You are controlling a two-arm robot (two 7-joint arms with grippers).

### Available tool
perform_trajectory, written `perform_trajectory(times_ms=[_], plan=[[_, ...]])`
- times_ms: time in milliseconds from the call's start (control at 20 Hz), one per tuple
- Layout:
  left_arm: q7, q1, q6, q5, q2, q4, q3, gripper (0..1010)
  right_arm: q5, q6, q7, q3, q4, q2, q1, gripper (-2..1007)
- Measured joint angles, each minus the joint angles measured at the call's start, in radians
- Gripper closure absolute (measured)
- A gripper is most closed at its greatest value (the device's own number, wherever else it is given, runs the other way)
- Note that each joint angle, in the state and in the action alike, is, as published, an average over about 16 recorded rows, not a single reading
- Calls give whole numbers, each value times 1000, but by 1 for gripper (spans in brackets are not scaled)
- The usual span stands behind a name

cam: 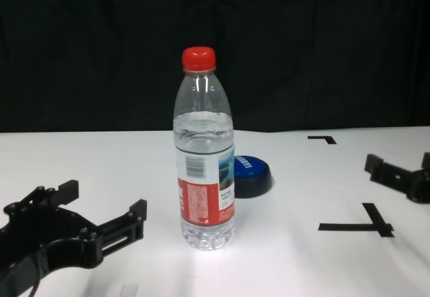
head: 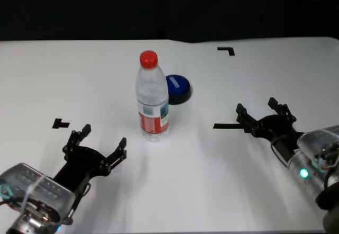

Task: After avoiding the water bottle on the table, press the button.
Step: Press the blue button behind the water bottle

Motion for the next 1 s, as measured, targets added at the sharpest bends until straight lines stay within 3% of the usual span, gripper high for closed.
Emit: perform_trajectory(times_ms=[450,1000], plan=[[0,0,0,0,0,0,0,7,101,34,123,-3,5,81,32,2],[0,0,0,0,0,0,0,7,192,73,258,-40,24,173,83,2]])
